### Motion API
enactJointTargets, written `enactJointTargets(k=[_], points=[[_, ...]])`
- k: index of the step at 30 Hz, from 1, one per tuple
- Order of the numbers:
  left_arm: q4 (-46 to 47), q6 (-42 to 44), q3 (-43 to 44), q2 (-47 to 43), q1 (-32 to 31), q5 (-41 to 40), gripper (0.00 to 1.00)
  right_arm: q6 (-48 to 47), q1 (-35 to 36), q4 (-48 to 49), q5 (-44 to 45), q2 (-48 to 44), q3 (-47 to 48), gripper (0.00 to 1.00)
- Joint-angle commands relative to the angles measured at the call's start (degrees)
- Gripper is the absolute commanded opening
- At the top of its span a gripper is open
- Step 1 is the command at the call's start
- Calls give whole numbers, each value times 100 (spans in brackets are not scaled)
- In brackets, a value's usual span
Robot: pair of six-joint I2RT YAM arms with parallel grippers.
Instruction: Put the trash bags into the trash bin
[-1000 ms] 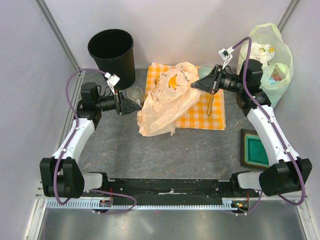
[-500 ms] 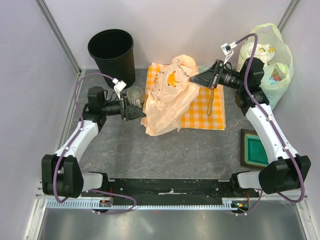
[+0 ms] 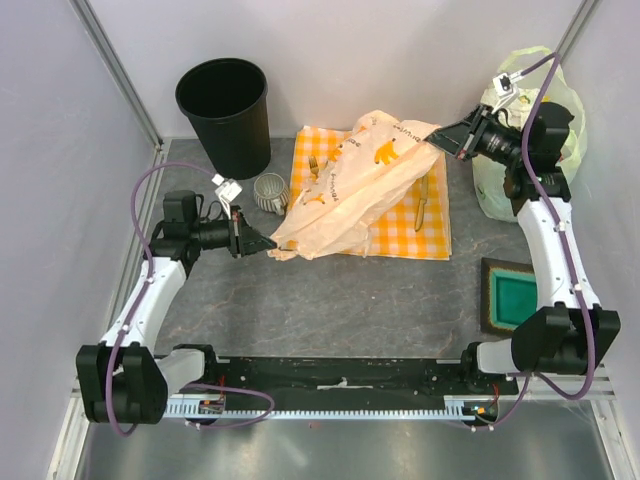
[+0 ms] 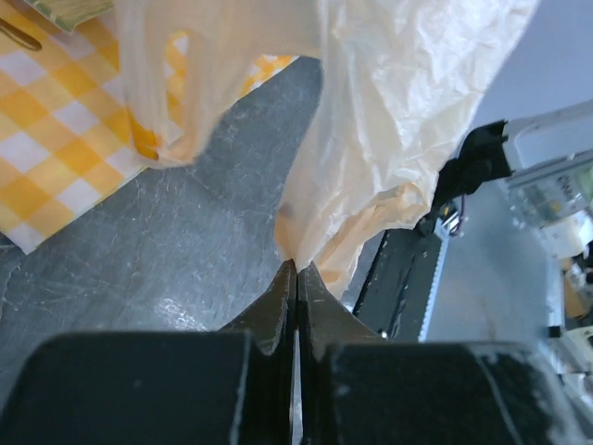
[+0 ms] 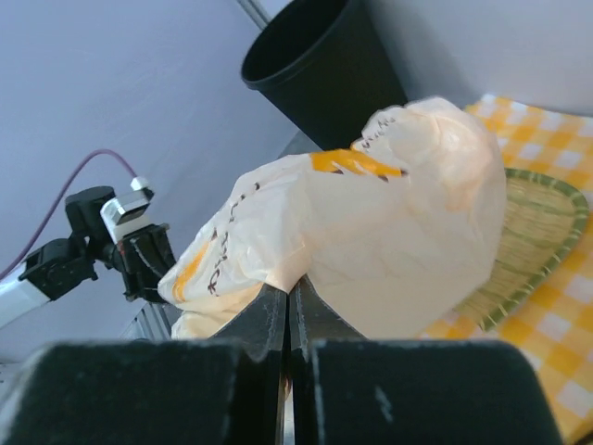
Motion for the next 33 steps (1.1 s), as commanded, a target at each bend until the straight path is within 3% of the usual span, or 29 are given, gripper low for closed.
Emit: enactJointTargets(k=[1, 6, 8, 9, 10, 12, 15, 20, 23, 27, 29, 31, 33], points=[[-1435, 1474, -56, -224, 97, -404, 2, -272, -297, 17, 313, 100, 358, 0], [-1786, 1598, 434, -118, 27, 139, 2, -226, 0, 150, 383, 21, 41, 0], [-1621, 1266, 768, -197, -52, 622, 2, -831, 229, -603, 392, 82, 84, 0], [-1394, 463, 866, -232, -96, 737, 2, -1190, 535, -1015, 436, 230, 154, 9], [-1061, 20, 954, -259, -227, 860, 2, -1516, 694, -1794, 619, 293, 260, 26], [133, -1338, 1086, -381, -342, 870, 2, -2588, 985, -2571, 918, 450, 392, 69], [1533, -2843, 1069, -505, -422, 537, 2, -3503, 977, -3364, 1595, 469, 559, 96], [2273, -4096, 1270, -417, -553, -333, 2, -4515, 968, -4157, 2614, 443, 1297, 98], [2177, -4115, 1472, -303, -878, -913, 2, -4586, 977, -4227, 2730, 390, 1613, 98], [2326, -4107, 1544, -224, -1317, -1686, 2, -4753, 1021, -4621, 3614, 565, 1719, 98], [2423, -4141, 1552, -145, -1625, -2240, 2, -4841, 951, -4920, 3208, 706, 1929, 98], [2475, -4177, 1631, 30, -1940, -2704, 2, -4414, 924, -4844, 1838, 602, 2071, 98], [2476, -4256, 1807, 189, -2126, -2961, 2, -3737, 1055, -3665, 1072, 119, 1600, 98]])
